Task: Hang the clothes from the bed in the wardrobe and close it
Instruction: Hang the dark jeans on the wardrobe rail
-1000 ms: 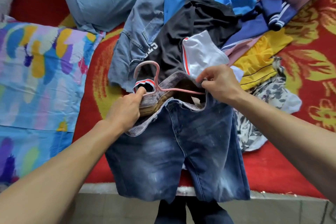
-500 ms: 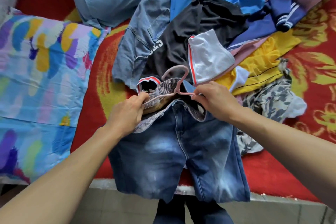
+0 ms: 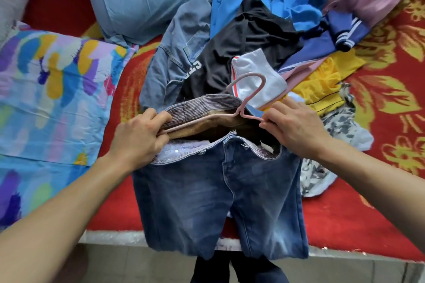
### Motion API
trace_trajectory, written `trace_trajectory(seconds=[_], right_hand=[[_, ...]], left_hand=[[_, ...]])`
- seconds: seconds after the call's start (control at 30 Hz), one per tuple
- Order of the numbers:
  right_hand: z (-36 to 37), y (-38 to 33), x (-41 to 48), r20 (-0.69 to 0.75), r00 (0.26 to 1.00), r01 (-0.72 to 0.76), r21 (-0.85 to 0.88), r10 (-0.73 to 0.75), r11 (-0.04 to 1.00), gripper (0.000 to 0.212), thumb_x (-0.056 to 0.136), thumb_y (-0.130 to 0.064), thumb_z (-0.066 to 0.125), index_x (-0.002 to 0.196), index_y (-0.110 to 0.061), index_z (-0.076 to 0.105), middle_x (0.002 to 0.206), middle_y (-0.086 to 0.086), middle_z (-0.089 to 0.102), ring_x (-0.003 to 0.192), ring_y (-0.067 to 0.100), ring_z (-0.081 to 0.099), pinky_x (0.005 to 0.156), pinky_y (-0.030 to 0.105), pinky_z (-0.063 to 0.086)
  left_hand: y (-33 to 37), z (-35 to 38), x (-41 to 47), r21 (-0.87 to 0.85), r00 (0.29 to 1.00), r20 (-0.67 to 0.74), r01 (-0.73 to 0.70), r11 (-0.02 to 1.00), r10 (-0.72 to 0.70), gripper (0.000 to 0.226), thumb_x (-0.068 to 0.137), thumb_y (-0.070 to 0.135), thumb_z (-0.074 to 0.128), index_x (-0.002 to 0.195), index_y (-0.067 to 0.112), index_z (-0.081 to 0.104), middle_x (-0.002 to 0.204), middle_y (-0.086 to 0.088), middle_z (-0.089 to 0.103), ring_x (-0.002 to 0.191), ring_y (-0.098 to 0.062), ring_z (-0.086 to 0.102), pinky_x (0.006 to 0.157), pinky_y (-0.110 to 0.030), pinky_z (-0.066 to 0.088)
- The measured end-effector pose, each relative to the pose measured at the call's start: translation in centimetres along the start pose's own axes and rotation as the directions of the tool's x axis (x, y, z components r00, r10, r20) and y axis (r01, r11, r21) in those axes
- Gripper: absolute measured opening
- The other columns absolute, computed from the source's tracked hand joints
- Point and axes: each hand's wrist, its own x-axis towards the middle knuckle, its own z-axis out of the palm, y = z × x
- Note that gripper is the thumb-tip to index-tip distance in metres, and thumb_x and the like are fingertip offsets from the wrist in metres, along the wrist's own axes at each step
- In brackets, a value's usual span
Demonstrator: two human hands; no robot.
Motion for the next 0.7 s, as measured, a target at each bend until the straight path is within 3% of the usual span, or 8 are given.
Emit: trace_trajectory(seconds=[0.13, 0.2, 0.3, 0.4, 0.5, 0.53, 0.6, 0.7], right_hand=[[-4.9, -0.9, 0.5, -0.017, 1.000, -0.022, 0.159, 0.025, 0.987, 0.028, 0.095, -0.041, 0.048, 0.087, -0.018, 0.063, 0.111, -0.002, 0.064, 0.103, 0.025, 0.056, 0.081, 0.041, 0.044], [-8.3, -1.8, 1.2, -0.030, 0.997, -0.062, 0.355, 0.078, 0.933, 0.025, 0.094, -0.038, 0.050, 0.086, -0.017, 0.062, 0.097, -0.006, 0.066, 0.092, 0.020, 0.060, 0.078, 0.039, 0.046], [-13.5, -3.2, 2.6, 0.067, 0.976, -0.197, 0.680, 0.209, 0.706, 0.011, 0.092, -0.026, 0.057, 0.085, -0.018, 0.060, 0.065, -0.009, 0.060, 0.061, 0.014, 0.054, 0.059, 0.033, 0.042], [-18.8, -4.9, 3.9, 0.107, 0.979, -0.180, 0.855, 0.172, 0.487, 0.015, 0.093, -0.021, 0.063, 0.081, -0.011, 0.063, 0.054, 0.003, 0.040, 0.052, 0.017, 0.032, 0.049, 0.030, 0.025], [-23.9, -7.0, 4.6, 0.049, 0.985, -0.112, 0.910, 0.166, 0.398, 0.020, 0.087, -0.028, 0.066, 0.076, -0.011, 0.071, 0.051, -0.001, 0.039, 0.047, 0.011, 0.034, 0.047, 0.024, 0.033], [-25.4, -7.7, 4.7, 0.032, 0.986, -0.096, 0.914, 0.167, 0.394, 0.019, 0.087, -0.029, 0.066, 0.076, -0.014, 0.073, 0.049, -0.004, 0.041, 0.046, 0.009, 0.037, 0.046, 0.021, 0.036], [-28.3, -9.0, 4.7, 0.003, 0.990, -0.060, 0.911, 0.139, 0.409, 0.018, 0.090, -0.025, 0.067, 0.076, -0.015, 0.075, 0.049, -0.006, 0.046, 0.047, 0.010, 0.043, 0.047, 0.019, 0.038], [-32.1, -10.6, 4.3, -0.022, 0.997, -0.010, 0.907, 0.072, 0.421, 0.019, 0.091, -0.024, 0.065, 0.077, -0.014, 0.074, 0.050, -0.002, 0.048, 0.049, 0.018, 0.046, 0.049, 0.025, 0.037]], left_hand=[[1.1, -5.9, 0.7, -0.139, 0.995, 0.004, 0.096, 0.986, -0.096, 0.035, 0.067, 0.035, 0.058, 0.101, 0.033, 0.064, 0.086, 0.001, 0.066, 0.083, -0.032, 0.062, 0.069, -0.037, 0.047], [1.9, -9.9, 1.2, -0.342, 0.993, 0.008, 0.112, 0.933, -0.116, 0.031, 0.061, 0.021, 0.064, 0.089, 0.034, 0.066, 0.069, -0.001, 0.063, 0.067, -0.025, 0.058, 0.061, -0.032, 0.046], [3.0, -16.0, 1.7, -0.473, 0.997, -0.027, 0.055, 0.879, -0.077, 0.038, 0.053, 0.018, 0.058, 0.087, 0.033, 0.067, 0.066, -0.004, 0.062, 0.060, -0.016, 0.051, 0.055, -0.019, 0.038], [3.4, -21.7, 1.0, -0.536, 0.998, -0.059, -0.005, 0.844, -0.032, 0.043, 0.059, 0.020, 0.065, 0.095, 0.042, 0.064, 0.082, -0.005, 0.068, 0.070, -0.012, 0.058, 0.065, -0.019, 0.043], [2.4, -26.5, -0.5, -0.776, 0.986, -0.097, 0.010, 0.630, -0.135, 0.053, 0.074, 0.041, 0.074, 0.119, 0.055, 0.050, 0.091, -0.012, 0.066, 0.083, -0.011, 0.060, 0.082, -0.027, 0.045], [1.9, -27.3, -1.0, -0.834, 0.970, -0.106, 0.033, 0.551, -0.218, 0.043, 0.082, 0.049, 0.064, 0.121, 0.052, 0.047, 0.091, -0.016, 0.065, 0.087, -0.017, 0.059, 0.083, -0.034, 0.044], [1.2, -28.1, -2.4, -0.854, 0.931, -0.073, 0.127, 0.505, -0.359, 0.030, 0.096, 0.052, 0.040, 0.120, 0.038, 0.053, 0.094, -0.012, 0.064, 0.096, -0.024, 0.057, 0.086, -0.036, 0.042], [2.2, -28.3, -5.7, -0.749, 0.852, -0.134, 0.248, 0.614, -0.507, 0.056, 0.091, 0.060, 0.035, 0.101, 0.015, 0.067, 0.105, -0.018, 0.065, 0.102, -0.035, 0.058, 0.093, -0.045, 0.043]])
